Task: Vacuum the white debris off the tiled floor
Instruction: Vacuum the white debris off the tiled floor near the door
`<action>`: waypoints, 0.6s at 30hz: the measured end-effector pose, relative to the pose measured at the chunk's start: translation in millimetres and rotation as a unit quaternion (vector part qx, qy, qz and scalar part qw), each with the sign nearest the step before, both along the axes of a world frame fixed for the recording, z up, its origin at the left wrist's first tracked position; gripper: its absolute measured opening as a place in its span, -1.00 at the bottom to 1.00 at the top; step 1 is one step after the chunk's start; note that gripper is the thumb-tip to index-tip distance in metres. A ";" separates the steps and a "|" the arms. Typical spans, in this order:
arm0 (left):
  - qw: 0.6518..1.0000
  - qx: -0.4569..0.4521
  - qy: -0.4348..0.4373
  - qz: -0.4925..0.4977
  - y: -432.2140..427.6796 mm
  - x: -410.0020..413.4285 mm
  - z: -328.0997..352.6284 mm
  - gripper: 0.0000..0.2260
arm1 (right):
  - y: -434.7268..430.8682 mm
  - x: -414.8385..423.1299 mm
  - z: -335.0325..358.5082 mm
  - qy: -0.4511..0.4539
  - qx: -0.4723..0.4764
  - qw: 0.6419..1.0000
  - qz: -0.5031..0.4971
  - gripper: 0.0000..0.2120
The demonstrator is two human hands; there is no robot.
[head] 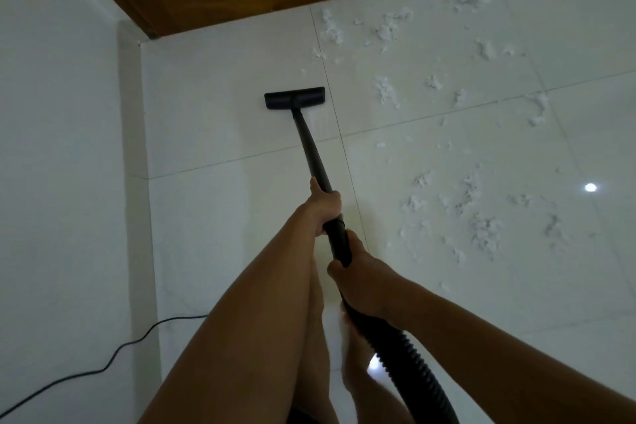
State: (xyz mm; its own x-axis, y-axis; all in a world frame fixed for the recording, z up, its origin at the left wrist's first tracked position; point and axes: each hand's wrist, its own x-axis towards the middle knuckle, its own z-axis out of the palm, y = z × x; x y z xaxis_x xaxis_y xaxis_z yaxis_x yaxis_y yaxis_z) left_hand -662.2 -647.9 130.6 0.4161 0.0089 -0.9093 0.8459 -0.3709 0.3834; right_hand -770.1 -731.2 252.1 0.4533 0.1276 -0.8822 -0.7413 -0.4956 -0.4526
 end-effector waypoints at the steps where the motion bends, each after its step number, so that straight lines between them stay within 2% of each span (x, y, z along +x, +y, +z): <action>1: 1.000 0.002 0.000 -0.005 -0.6 -9.4 0.0 -0.33 | -0.2 -9.6 -1.3 0.000 -0.003 1.000 0.003 -0.39; 11: 1.000 -0.004 -0.003 -0.007 16.1 -83.0 -7.3 -0.34 | 18.0 -90.0 -13.1 0.004 -0.019 1.000 0.022 -0.31; 18: 1.000 0.006 -0.009 -0.020 29.3 -118.1 -9.5 -0.35 | 33.1 -127.3 -17.2 0.010 -0.010 1.000 -0.005 -0.35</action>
State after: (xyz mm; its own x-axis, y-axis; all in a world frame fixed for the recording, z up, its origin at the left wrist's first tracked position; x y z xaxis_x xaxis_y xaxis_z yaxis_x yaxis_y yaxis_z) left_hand -780.3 -618.6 121.1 0.4321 0.0026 -0.9018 0.8238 -0.4080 0.3935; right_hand -897.3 -698.1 234.9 0.4361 0.1054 -0.8937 -0.7553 -0.4970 -0.4272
